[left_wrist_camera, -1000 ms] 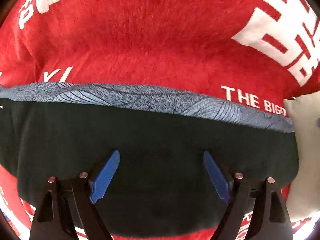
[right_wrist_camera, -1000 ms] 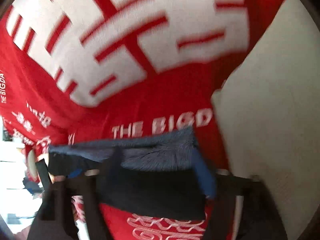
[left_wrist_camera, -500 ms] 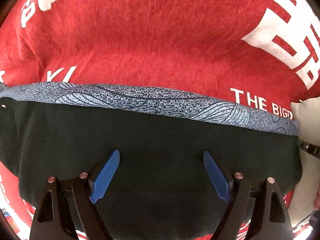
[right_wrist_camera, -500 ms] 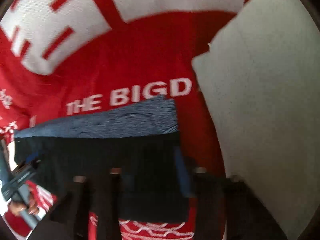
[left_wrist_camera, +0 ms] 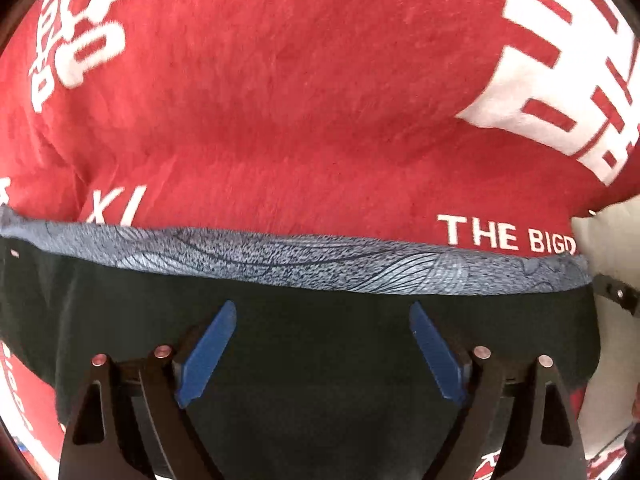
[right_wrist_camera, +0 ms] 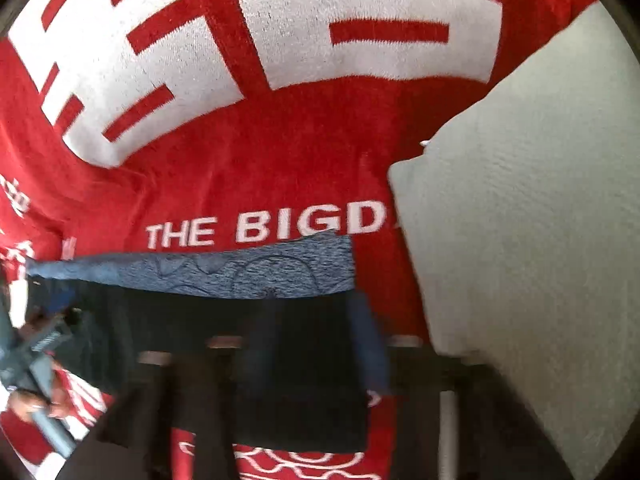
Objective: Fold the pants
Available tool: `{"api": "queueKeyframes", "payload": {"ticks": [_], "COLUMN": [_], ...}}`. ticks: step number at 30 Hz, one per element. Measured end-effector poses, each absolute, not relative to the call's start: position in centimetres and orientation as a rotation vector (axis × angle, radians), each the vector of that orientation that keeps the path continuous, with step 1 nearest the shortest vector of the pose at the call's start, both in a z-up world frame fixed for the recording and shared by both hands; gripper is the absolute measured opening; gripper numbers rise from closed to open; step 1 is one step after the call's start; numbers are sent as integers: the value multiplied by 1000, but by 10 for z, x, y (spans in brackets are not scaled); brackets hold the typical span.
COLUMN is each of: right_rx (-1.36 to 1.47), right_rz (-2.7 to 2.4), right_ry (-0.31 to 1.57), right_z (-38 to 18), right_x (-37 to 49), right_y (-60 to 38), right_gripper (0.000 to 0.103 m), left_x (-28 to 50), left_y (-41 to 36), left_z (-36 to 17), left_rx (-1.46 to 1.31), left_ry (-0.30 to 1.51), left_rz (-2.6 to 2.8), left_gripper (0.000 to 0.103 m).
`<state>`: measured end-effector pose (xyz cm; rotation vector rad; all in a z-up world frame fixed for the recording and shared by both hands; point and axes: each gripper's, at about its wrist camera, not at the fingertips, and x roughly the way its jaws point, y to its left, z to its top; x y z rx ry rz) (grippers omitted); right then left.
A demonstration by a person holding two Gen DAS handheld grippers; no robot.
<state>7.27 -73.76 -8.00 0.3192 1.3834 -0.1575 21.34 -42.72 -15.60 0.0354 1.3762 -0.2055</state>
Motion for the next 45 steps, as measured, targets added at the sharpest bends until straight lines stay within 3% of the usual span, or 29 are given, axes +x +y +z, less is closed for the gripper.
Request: {"api": "queueKeyframes", "payload": {"ticks": [4, 5, 6, 9, 16, 17, 18, 19, 23, 25, 27, 28, 30, 35, 39, 45], "right_rx": [309, 324, 341, 340, 367, 353, 355, 365, 348, 370, 367, 360, 366, 348, 353, 359], "right_rz": [-188, -181, -198, -161, -169, -174, -176, -178, -154, -109, -61, -63, -89, -101, -100, -109], "right_ry": [1410, 1457, 1486, 1402, 1487, 1489, 1486, 1465, 1357, 1344, 1388, 1403, 1469, 1426, 1398, 1385], "right_z": [-96, -109, -119, -100, -115, -109, -102, -94, -60, -56, -70, -78, -105, -100, -89, -106], "right_x": [85, 90, 91, 93, 113, 111, 107, 103, 85, 76, 75, 72, 63, 51, 61, 35], "right_y": [-733, -735, -739, -742, -749, -749, -748, -747, -729, -714, -694, -693, -689, -687, -675, -685], "right_gripper": [53, 48, 24, 17, 24, 30, 48, 50, 50, 44, 44, 44, 43, 43, 44, 49], "left_x": [211, 209, 205, 197, 204, 206, 209, 211, 220, 230, 244, 247, 257, 278, 259, 197], "left_y": [-440, -442, -443, -443, -461, -459, -456, -451, -425, -412, -404, -402, -388, -372, -351, -303], "left_z": [-165, -171, -174, -171, -182, -179, -173, -168, -162, -174, -191, -198, -200, -190, -174, -194], "left_rx": [72, 78, 80, 37, 81, 74, 68, 70, 75, 83, 95, 85, 65, 60, 97, -3], "left_ry": [1391, 1410, 1426, 1415, 1418, 1413, 1398, 1382, 1343, 1357, 1366, 1368, 1349, 1349, 1325, 1401], "left_rz": [-221, -212, -202, -205, -187, -195, -198, -194, -122, -60, -10, -7, 10, 73, 86, 147], "left_gripper": [90, 90, 90, 90, 93, 93, 93, 93, 93, 93, 94, 103, 103, 103, 103, 103]}}
